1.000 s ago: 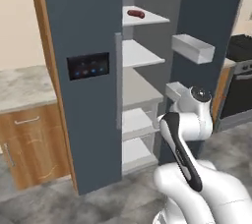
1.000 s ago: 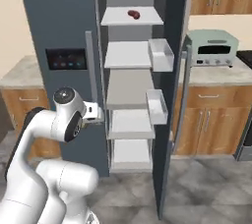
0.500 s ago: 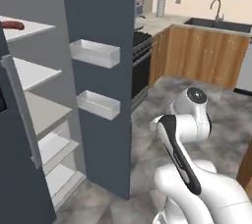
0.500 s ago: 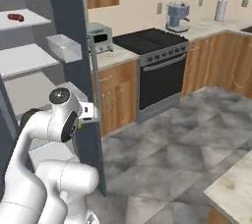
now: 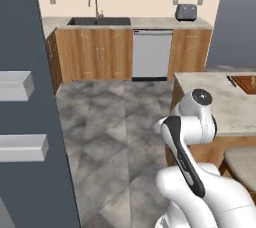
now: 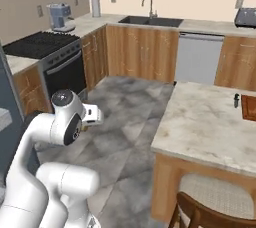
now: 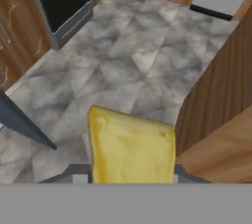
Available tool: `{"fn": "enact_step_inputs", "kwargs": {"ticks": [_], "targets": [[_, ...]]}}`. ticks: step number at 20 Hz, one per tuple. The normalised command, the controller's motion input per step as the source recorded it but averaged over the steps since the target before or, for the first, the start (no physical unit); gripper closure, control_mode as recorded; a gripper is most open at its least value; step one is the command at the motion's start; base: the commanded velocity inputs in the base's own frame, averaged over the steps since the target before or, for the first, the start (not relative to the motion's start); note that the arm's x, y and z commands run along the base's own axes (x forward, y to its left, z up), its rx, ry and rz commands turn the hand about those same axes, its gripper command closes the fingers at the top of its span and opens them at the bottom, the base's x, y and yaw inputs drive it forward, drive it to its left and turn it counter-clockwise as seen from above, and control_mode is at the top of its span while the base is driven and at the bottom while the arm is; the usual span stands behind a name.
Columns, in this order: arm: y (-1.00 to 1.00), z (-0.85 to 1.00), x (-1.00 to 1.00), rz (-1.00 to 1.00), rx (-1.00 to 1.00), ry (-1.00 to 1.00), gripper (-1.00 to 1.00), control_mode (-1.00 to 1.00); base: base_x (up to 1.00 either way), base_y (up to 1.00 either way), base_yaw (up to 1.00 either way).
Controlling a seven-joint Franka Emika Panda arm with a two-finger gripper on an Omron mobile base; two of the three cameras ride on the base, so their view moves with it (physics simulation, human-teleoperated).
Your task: Retrieve the sausage and cheese from the fridge and place them on the cutting board on the counter.
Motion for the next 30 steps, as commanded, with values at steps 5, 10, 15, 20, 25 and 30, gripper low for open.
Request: {"fn": "enact_step_inputs", "kwargs": {"ticks": [5,10,15,20,25,30], "targets": [[0.0,0.0,0.0,0.0,0.0,0.0,1.0,1.0,0.34,0.07,-0.31],[0.0,0.0,0.0,0.0,0.0,0.0,1.0,1.0,0.54,0.15,-0.18],[0.0,0.0,0.0,0.0,0.0,0.0,1.0,1.0,0.71,0.2,-0.08],[0.0,0.0,0.0,0.0,0.0,0.0,1.0,1.0,0.75,0.34,-0.08],[0.0,0.0,0.0,0.0,0.0,0.0,1.0,1.0,0.78,0.39,-0.09],[0.0,0.0,0.0,0.0,0.0,0.0,1.0,1.0,0.79,0.38,-0.1]]}}
